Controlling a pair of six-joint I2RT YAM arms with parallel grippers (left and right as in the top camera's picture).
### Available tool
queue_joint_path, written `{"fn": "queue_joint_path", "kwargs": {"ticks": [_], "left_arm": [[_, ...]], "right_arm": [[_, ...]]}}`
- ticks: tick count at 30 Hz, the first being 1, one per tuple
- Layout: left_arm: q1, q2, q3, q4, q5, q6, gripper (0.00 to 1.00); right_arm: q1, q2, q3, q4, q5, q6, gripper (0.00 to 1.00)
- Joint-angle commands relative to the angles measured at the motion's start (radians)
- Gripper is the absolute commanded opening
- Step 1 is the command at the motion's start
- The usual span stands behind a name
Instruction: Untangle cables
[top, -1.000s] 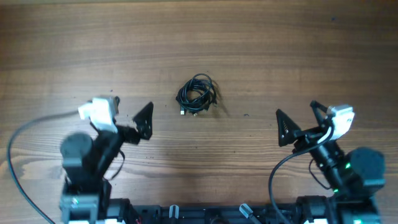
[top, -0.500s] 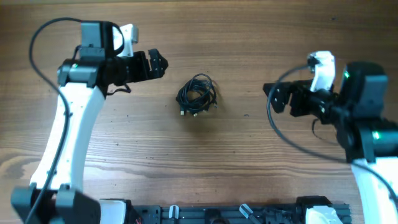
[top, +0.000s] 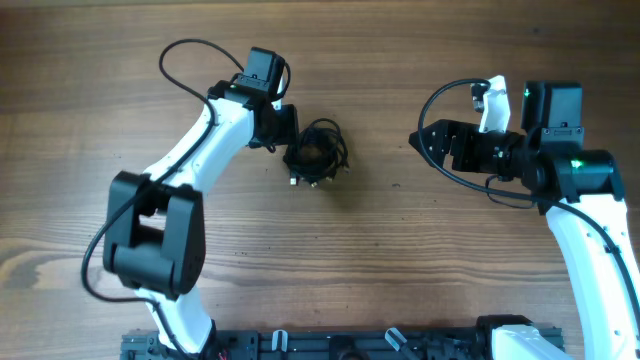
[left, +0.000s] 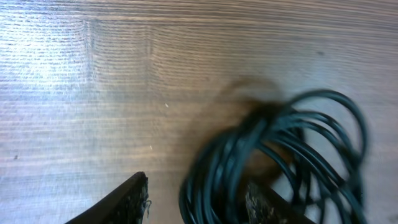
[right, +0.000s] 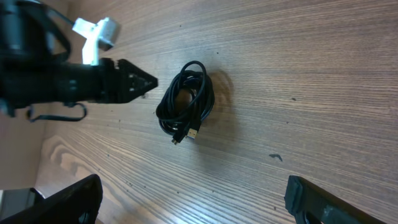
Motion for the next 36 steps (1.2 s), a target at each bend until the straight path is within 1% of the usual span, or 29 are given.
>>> {"fn": "queue_joint_path", "kwargs": {"ticks": [1,3,4,7,9,11,14,16,17,20,21,22,25,26,29,30,31,32,34,36], "left_arm": [[-0.048,0.07,0.013,0.021,-0.026,-0.028,0.52],[-0.072,0.098,0.013,0.049,-0.061,-0.029,0.52],[-0.075,0.104,0.013,0.055,-0.092,-0.058,0.52],[-0.074,0.104,0.013,0.069,-0.095,-0.062,0.52],[-0.076,0.106,0.011,0.076,-0.094,-0.062,0.48],[-0.082,0.108,0.011,0.076,-0.097,-0.066,0.36],[-0.083,0.109,0.01,0.076,-0.105,-0.073,0.24],[-0.083,0.11,0.011,0.076,-0.108,-0.073,0.14],[-0.083,0.11,0.01,0.076,-0.108,-0.073,0.04],[-0.083,0.109,0.011,0.064,-0.107,-0.073,0.04],[-0.081,0.102,0.013,0.06,-0.098,-0.075,0.04],[-0.071,0.08,0.024,0.042,-0.078,-0.115,0.04],[-0.04,-0.021,0.069,-0.01,0.019,-0.187,0.04],[-0.033,-0.08,0.078,-0.027,0.055,-0.243,0.04],[-0.029,-0.2,0.078,-0.051,0.058,-0.404,0.04],[-0.031,-0.221,0.078,-0.053,0.058,-0.431,0.04],[-0.032,-0.265,0.078,-0.06,0.059,-0.52,0.04],[-0.032,-0.285,0.078,-0.061,0.066,-0.575,0.04],[-0.032,-0.298,0.078,-0.061,0.096,-0.648,0.04],[-0.035,-0.298,0.078,-0.062,0.144,-0.698,0.04]], "right_arm": [[-0.002,0.002,0.019,0.0,-0.02,0.004,0.96],[-0.002,0.002,0.018,-0.002,-0.02,0.004,0.95],[-0.002,0.002,0.018,-0.002,-0.02,0.005,0.95],[-0.002,0.002,0.018,-0.002,-0.02,0.005,0.95],[-0.002,0.002,0.018,-0.002,-0.02,0.004,0.95],[-0.002,0.002,0.016,-0.002,-0.02,0.005,0.95],[-0.002,0.002,0.008,-0.002,-0.02,0.006,0.95],[-0.002,0.005,0.008,-0.003,-0.02,0.006,0.95],[-0.002,0.005,0.008,-0.003,-0.02,0.006,0.95],[-0.002,0.006,0.008,-0.003,-0.021,0.009,0.93],[0.004,0.006,0.008,0.0,-0.02,0.022,0.91],[0.019,0.006,0.008,0.013,-0.021,0.045,0.86],[0.089,0.006,0.008,0.08,-0.019,0.128,0.82],[0.122,0.006,0.008,0.107,0.001,0.185,0.8],[0.224,0.006,0.008,0.154,0.169,0.426,0.77],[0.257,0.006,0.008,0.177,0.209,0.489,0.77],[0.3,0.008,0.008,0.214,0.236,0.553,0.76],[0.323,0.013,0.008,0.244,0.24,0.584,0.76],[0.348,0.032,0.008,0.293,0.24,0.627,0.75],[0.369,0.067,0.008,0.341,0.24,0.663,0.75]]}}
